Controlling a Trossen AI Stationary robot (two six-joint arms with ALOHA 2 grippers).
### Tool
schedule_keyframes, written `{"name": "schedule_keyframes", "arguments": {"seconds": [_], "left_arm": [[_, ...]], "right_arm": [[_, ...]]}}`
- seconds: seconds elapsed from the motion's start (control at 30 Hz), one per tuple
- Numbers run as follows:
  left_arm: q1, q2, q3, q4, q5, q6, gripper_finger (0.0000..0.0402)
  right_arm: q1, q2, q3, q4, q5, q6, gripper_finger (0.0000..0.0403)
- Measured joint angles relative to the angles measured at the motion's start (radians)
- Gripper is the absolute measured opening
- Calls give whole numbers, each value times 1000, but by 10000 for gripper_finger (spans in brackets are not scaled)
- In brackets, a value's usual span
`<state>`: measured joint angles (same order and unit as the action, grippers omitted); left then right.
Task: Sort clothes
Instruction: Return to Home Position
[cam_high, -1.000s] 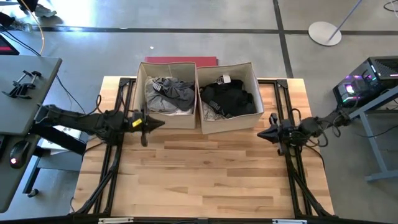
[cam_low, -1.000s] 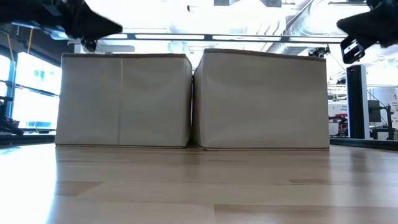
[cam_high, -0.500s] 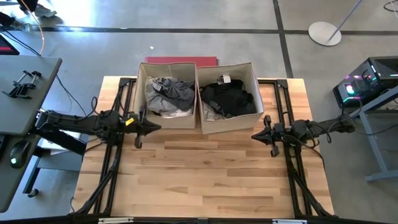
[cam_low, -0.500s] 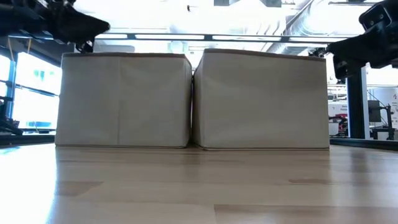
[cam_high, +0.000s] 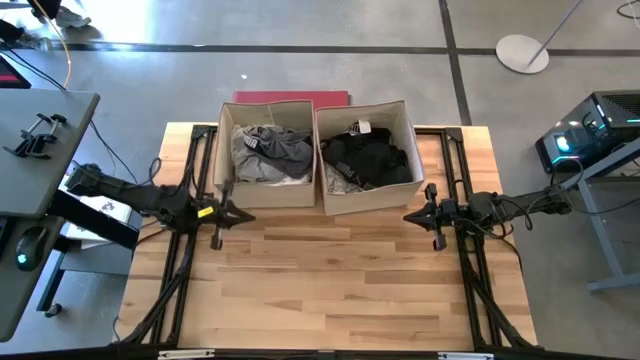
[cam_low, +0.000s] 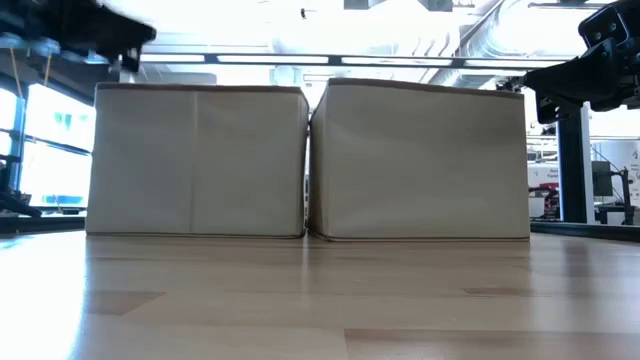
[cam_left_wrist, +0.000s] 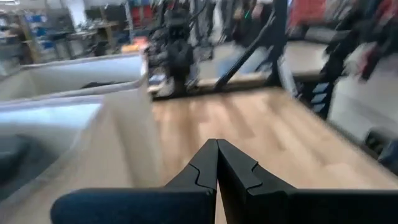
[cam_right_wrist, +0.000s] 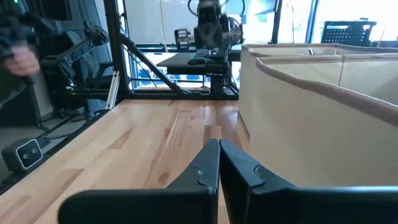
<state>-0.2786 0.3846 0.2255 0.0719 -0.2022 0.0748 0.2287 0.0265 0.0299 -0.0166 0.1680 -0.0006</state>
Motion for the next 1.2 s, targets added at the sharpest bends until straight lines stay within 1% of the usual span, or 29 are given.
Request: {"name": "schedule_keyframes", "arguments": {"seconds": [0.1,0.17,0.2,0.23,0.3,0.37,0.43,0.47,0.53,0.57,0.63,0.67,0.77,0.83,0.9,0.97,1.03,1.2], "left_arm": [[0,-19,170,-210,-40,33,0],[-5,-19,290,-303,-34,-12,0],[-14,-12,330,-341,-16,-41,0],[-29,0,350,-375,6,-50,0],[-68,36,340,-423,26,-80,0],[-113,84,289,-417,-7,-157,0],[-168,140,199,-345,-47,-228,0],[-200,170,139,-264,-58,-242,0],[-254,227,15,-37,-92,-215,0],[-269,252,-47,111,-107,-189,0],[-271,289,-155,394,-122,-156,0],[-259,302,-206,499,-122,-152,0],[-187,314,-210,521,-139,-142,0],[-111,318,-210,551,-117,-97,0],[-15,316,-210,557,-40,-81,0],[86,311,-210,566,78,-89,0],[180,311,-209,555,170,-105,0],[357,311,-209,555,333,-107,0]], "right_arm": [[0,0,0,0,0,0,0],[0,0,0,0,0,0,0],[0,0,0,0,0,0,0],[0,0,0,0,0,0,0],[0,0,0,0,0,0,0],[0,0,0,0,0,0,0],[0,0,0,0,1,0,0],[0,0,0,0,1,0,0],[0,0,0,1,4,0,0],[0,0,0,1,4,0,0],[0,0,0,1,7,0,0],[0,0,0,2,12,0,0],[0,1,0,6,27,0,0],[0,3,0,6,34,-17,0],[0,5,0,6,41,-46,0],[0,6,0,6,42,-68,0],[0,6,0,6,42,-86,0],[0,6,0,7,58,-111,0]]}}
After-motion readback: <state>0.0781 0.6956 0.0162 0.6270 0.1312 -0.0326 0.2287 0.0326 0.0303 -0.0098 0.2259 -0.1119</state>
